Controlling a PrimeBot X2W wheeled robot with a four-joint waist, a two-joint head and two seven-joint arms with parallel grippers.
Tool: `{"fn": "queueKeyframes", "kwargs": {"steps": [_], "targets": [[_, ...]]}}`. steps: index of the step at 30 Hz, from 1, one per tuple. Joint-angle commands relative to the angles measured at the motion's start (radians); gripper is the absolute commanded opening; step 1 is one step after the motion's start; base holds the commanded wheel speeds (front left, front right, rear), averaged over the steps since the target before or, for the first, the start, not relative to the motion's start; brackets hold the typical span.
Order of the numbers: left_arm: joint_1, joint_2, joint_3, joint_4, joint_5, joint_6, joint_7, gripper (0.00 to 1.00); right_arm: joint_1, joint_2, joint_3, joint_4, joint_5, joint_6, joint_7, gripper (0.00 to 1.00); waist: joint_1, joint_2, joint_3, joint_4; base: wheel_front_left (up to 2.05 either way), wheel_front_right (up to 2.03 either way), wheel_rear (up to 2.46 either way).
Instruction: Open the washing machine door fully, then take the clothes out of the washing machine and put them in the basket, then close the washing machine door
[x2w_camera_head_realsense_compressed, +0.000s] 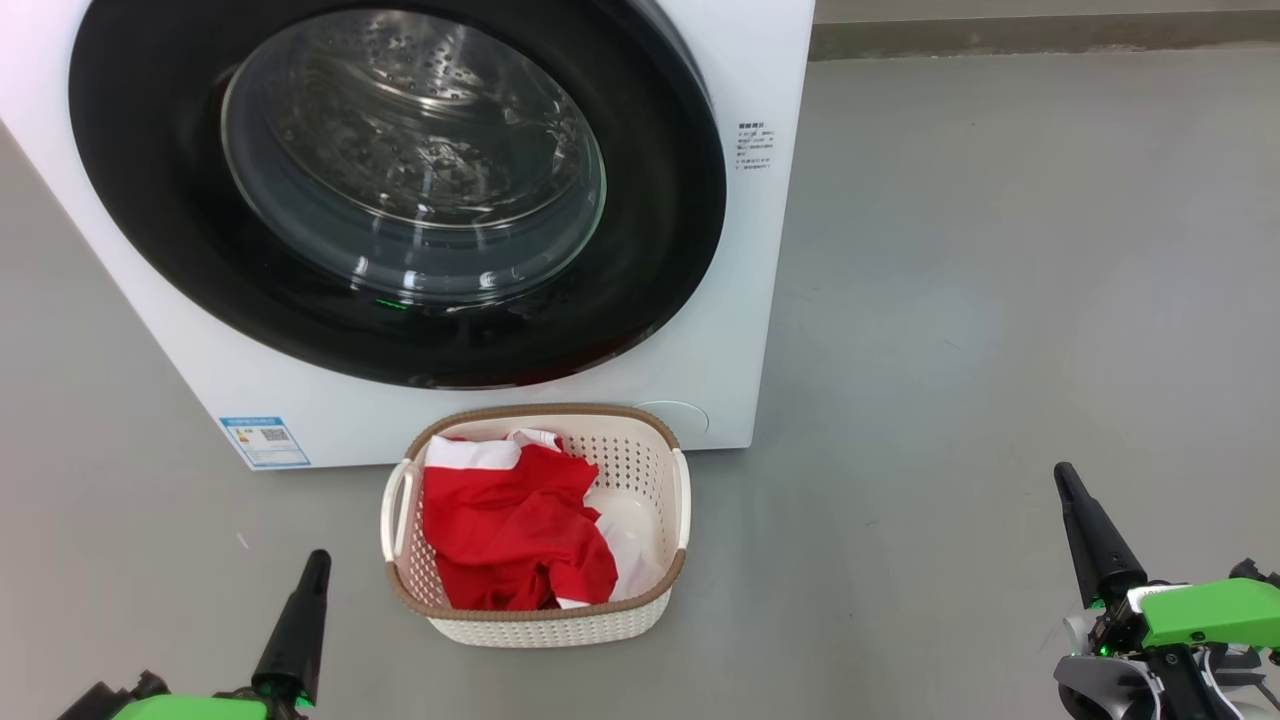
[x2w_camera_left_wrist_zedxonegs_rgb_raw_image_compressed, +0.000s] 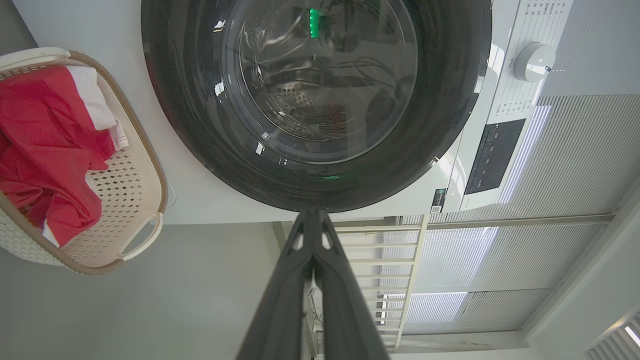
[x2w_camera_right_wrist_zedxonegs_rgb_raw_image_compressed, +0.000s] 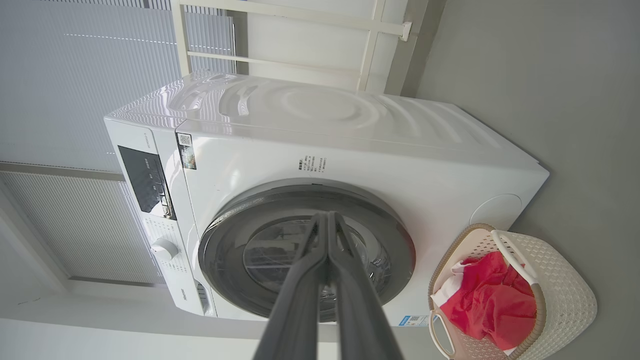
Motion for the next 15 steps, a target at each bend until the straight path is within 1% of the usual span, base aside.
{"fn": "queueKeyframes", "kwargs": {"steps": [1,15], "targets": [[-0.04,0.008,0.036,-0.021,-0.007,-0.007,0.004,0.0,-0.041,-0.007,0.017,-0.024,-0.005,-0.001,0.006,0.0,0.0,-0.0001,0.0,0.0,0.0,0.0,0.0],[-0.04,0.008,0.036,-0.021,-0.007,-0.007,0.004,0.0,-0.041,-0.005,0.014,-0.024,-0.007,-0.001,0.009,0.0,0.0,-0.0001,0.0,0.0,0.0,0.0,0.0]]}}
